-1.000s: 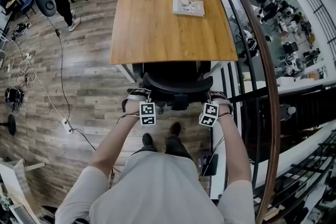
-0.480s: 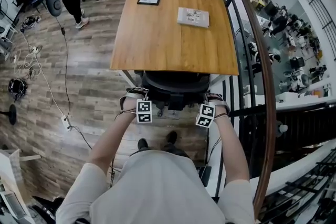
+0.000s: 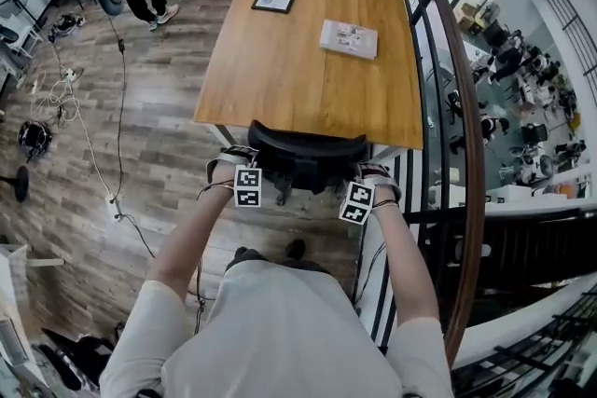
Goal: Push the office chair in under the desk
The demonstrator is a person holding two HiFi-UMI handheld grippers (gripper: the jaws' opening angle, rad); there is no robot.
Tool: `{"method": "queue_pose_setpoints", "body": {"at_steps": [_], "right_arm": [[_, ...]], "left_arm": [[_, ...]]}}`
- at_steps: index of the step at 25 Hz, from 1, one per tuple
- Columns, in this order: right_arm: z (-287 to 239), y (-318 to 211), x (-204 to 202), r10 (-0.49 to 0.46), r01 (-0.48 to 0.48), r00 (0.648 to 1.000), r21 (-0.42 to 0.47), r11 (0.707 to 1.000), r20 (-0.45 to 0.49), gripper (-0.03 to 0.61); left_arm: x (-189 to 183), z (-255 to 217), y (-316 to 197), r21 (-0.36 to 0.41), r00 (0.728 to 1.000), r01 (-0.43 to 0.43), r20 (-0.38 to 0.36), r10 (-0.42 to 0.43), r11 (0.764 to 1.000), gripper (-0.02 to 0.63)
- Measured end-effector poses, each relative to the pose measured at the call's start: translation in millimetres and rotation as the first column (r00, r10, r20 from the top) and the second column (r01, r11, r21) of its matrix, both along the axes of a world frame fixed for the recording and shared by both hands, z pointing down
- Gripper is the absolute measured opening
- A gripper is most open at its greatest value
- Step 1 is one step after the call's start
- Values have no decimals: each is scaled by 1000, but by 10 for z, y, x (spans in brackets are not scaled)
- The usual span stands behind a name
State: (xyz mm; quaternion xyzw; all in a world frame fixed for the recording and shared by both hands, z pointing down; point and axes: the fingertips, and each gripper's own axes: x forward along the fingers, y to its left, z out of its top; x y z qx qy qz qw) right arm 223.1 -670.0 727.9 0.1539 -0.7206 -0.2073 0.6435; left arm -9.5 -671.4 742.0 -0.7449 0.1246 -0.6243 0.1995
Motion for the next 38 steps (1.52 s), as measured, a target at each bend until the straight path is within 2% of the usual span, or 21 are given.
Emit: {"method": "queue_pose_setpoints", "body": {"at_steps": [16, 19, 23, 26, 31, 38], "right_arm": [[20, -116, 15, 1, -1, 1000, -21, 1000, -7, 149], [9, -86, 22, 12, -13, 1000, -47, 999, -23, 168], [-85, -98, -15, 50, -50, 999, -37, 998, 1, 181], [-183, -115, -44, 67, -67, 998, -24, 997, 6, 187], [-293, -59, -91, 103, -103, 994, -10, 995, 36, 186], [-504, -21, -123, 158, -161, 981, 13, 987, 110, 187]], "left_arm": [[16, 30, -92, -39, 1000, -20, 1, 20, 999, 84], [10, 22, -77, -38, 999, -32, 13, 32, 999, 119], [1, 61, -3, -80, 998, -43, 33, 46, 996, 184], [0, 58, -18, -84, 998, -45, 34, 48, 995, 187], [-23, -27, -15, -88, 1000, -25, -1, 25, 996, 187], [-50, -370, -75, -44, 996, 10, -89, -14, 999, 193]]}}
